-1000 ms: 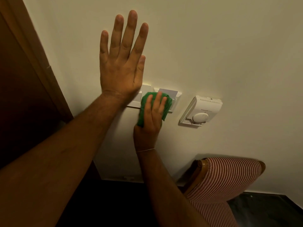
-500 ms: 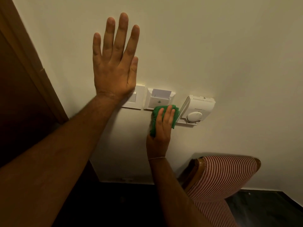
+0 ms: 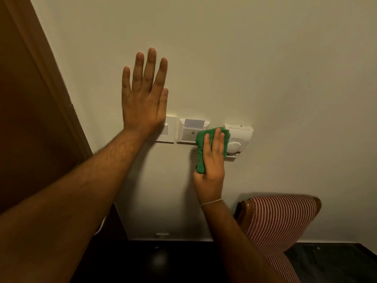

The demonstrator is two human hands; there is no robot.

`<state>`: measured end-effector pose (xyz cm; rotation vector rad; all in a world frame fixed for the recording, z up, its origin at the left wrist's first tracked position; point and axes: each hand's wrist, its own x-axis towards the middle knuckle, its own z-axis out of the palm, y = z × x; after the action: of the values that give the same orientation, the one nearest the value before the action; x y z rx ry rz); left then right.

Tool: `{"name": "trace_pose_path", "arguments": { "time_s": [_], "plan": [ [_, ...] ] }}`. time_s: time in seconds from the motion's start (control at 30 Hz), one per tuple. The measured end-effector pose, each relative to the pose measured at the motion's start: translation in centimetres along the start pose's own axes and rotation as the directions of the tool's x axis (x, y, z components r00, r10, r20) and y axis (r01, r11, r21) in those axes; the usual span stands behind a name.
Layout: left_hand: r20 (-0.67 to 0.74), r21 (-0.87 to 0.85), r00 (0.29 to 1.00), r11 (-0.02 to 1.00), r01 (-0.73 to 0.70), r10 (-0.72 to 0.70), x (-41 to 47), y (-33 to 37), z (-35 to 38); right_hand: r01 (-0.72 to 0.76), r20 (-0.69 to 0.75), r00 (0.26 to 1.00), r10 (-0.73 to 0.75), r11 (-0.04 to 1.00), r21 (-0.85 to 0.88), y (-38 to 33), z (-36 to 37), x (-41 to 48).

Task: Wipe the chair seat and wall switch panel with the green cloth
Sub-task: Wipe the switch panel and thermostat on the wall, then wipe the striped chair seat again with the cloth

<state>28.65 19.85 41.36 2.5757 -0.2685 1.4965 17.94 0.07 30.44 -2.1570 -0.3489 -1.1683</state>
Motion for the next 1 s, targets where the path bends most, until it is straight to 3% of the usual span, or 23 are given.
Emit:
{"name": "trace_pose_path", "arguments": {
  "time_s": [0.17,0.27,0.4,0.57,0.83,1.0],
  "plan": [
    [-0.014,-0.050,1.000,0.999,-0.001,0.001,-2.3,3.2,-2.4,0.147,-0.100,0.983,-0.155,0.985,-0.090,0.1,-5.0,5.9],
    [0.008,-0.114,1.000,0.993,-0.016,0.017,-4.7,6.8,-2.8,0.186,-0.060,0.979,-0.194,0.975,-0.119,1.5,-7.5,7.6],
    [0.136,-0.181,0.991,0.983,0.006,0.019,-9.6,11.7,-2.2,0.160,0.043,0.987,-0.155,0.973,-0.164,4.4,-10.6,5.5],
    [0.328,-0.192,0.943,0.981,0.013,0.052,-16.6,16.4,-1.2,0.034,0.205,0.979,0.014,0.973,-0.230,8.8,-14.0,-0.7],
    [0.533,-0.242,0.832,0.970,-0.023,0.153,-28.0,23.9,1.0,-0.136,0.389,0.884,0.260,0.938,-0.318,16.9,-19.6,-14.0],
    [0.599,-0.320,0.774,0.947,-0.003,0.205,-35.8,28.0,2.9,-0.260,0.523,0.735,0.431,0.892,-0.369,22.2,-22.4,-23.9]
  ]
}}
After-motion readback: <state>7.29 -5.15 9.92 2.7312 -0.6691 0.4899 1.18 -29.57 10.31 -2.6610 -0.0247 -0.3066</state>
